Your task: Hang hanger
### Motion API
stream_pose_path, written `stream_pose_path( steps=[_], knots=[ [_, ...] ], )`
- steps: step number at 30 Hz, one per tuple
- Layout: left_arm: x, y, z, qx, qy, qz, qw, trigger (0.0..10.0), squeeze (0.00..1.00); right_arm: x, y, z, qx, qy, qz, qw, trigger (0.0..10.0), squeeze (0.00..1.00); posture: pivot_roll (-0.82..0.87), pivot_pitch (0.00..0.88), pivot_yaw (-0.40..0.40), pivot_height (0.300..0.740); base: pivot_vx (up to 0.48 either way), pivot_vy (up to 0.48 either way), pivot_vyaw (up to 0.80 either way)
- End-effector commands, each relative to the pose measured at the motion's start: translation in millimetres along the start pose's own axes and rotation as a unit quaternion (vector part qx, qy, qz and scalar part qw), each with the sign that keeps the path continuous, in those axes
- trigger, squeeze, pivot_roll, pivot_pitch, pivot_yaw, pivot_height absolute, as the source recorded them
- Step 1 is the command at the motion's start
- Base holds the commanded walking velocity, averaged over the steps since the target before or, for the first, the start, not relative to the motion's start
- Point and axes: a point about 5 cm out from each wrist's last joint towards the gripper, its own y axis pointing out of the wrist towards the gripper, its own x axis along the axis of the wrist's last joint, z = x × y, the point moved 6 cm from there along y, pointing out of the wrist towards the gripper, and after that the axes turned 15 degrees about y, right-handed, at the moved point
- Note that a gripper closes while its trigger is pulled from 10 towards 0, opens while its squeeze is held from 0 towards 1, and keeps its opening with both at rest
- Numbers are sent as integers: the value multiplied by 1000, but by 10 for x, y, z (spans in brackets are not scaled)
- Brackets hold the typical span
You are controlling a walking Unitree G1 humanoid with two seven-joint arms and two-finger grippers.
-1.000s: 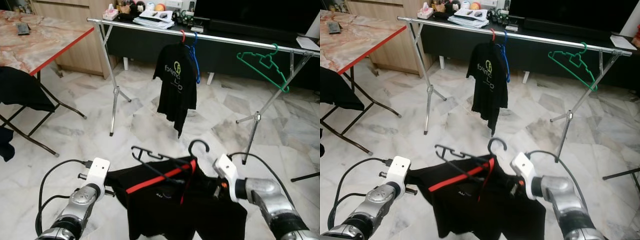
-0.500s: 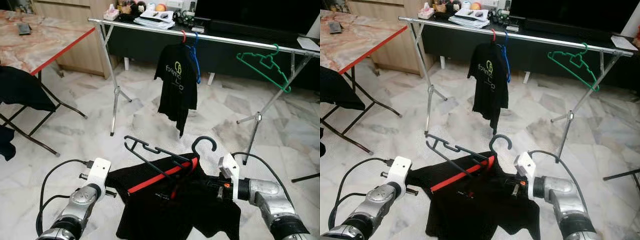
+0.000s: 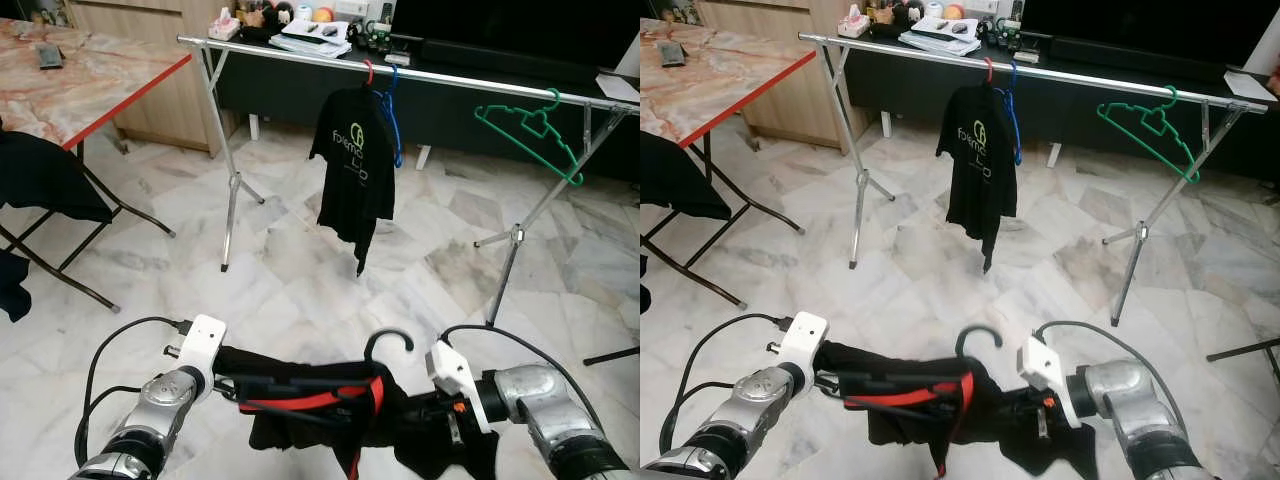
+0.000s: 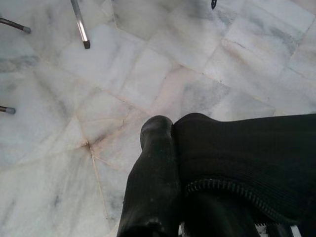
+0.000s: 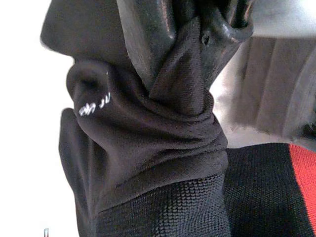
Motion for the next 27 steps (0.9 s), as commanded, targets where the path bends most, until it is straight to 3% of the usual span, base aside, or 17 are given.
stream_pose_path(
  steps=[1, 8, 14, 20, 24, 27],
  knots=[
    [-54, -15, 75, 9, 0, 13, 1000, 0, 0, -76, -57, -53, -22, -8, 27, 999, 0, 0, -42, 142, -55, 740, 0, 0, 0],
    [-56, -15, 76, 9, -3, 14, 1000, 0, 0, -120, -100, -272, -113, -44, 59, 991, 0, 0, -40, 143, -56, 740, 0, 0, 0],
    [-84, -20, 54, 4, -2, 18, 1000, 0, 0, -62, -201, -407, -167, -40, 39, 984, 0, 0, -43, 144, -55, 740, 0, 0, 0],
    [-96, -21, 12, -6, 0, 19, 1000, 0, 0, -22, -232, -464, -192, -37, 18, 981, 0, 0, -46, 143, -54, 740, 0, 0, 0],
    [-87, -18, 11, -7, 0, 18, 1000, 0, 0, -59, -230, -505, -211, -50, 33, 976, 0, 0, -45, 141, -53, 740, 0, 0, 0],
    [-78, -17, 28, -5, 0, 18, 1000, 0, 0, -114, -196, -432, -179, -45, 44, 982, 0, 0, -43, 140, -54, 740, 0, 0, 0]
  ],
)
